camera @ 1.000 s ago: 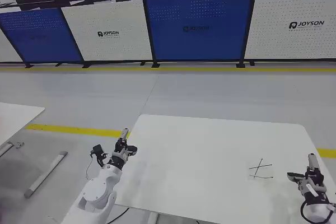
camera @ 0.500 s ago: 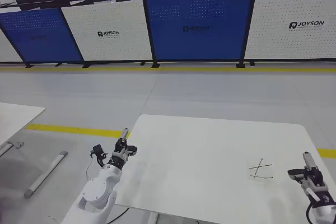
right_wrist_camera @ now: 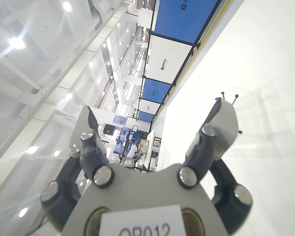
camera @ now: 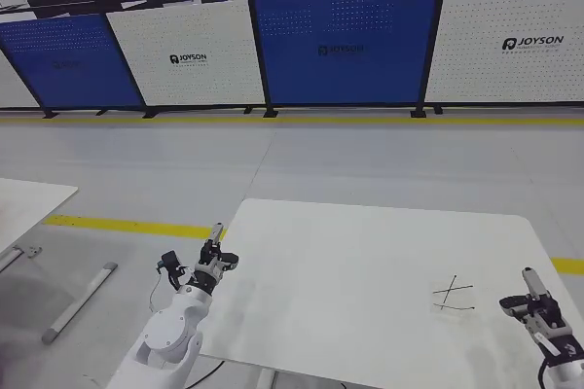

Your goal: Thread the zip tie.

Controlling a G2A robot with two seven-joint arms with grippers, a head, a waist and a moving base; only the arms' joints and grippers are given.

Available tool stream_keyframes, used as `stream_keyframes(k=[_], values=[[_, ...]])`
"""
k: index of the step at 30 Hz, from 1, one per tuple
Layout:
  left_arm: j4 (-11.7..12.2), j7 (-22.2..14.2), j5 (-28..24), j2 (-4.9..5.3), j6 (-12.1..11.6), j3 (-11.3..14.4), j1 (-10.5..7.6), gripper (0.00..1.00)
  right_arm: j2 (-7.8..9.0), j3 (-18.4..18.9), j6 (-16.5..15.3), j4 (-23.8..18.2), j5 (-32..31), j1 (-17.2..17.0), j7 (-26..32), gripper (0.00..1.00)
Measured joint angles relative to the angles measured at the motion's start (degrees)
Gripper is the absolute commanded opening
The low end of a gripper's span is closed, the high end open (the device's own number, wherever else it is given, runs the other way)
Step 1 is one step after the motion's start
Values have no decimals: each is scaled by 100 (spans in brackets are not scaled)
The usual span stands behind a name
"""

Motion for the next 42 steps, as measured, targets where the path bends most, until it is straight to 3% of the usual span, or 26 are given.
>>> stream_keyframes(k=[12,21,42], values=[[0,0,0,0,0,0,0,100,27,-20,4,-31,-98,19,109,100],[0,0,0,0,0,0,0,100,228,261,276,13,-829,329,2608,100],[0,0,0,0,0,0,0,100,229,265,297,38,-818,357,2603,100]])
